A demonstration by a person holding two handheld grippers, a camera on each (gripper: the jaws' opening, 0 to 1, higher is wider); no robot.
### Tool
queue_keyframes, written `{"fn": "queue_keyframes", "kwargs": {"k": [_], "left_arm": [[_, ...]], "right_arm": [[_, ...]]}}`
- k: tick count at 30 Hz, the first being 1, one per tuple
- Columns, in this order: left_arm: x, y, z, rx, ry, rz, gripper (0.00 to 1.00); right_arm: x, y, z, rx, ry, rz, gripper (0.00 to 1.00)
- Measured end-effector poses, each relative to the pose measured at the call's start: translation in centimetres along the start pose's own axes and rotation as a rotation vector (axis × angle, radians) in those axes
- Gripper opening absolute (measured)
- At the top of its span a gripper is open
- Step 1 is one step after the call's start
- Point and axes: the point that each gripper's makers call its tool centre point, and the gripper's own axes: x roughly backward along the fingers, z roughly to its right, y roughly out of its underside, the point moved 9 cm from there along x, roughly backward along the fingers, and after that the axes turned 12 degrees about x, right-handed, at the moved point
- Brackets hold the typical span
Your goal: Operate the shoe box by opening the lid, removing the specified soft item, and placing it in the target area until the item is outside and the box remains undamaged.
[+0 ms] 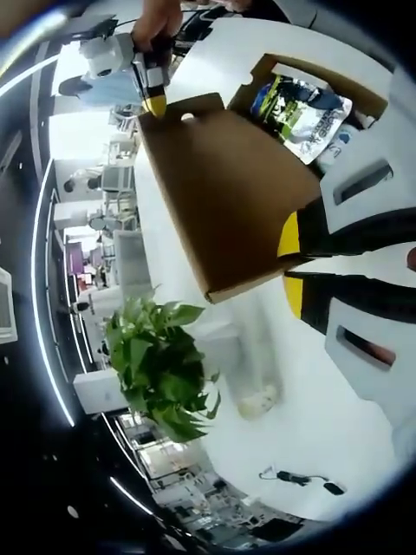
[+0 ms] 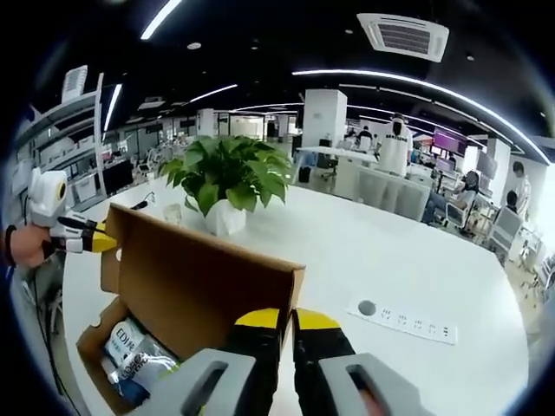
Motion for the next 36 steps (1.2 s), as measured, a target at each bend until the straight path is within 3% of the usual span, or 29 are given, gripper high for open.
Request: {"fn": "queue_keyframes", "kwargs": {"k": [36], "left_arm": [[-4.5, 0.1, -1.8, 0.012, 0.005, -0.082, 0.03]], "right_arm": [[-5.5, 1.2, 1.3, -0.023, -0.054, -0.107, 0.00]]}}
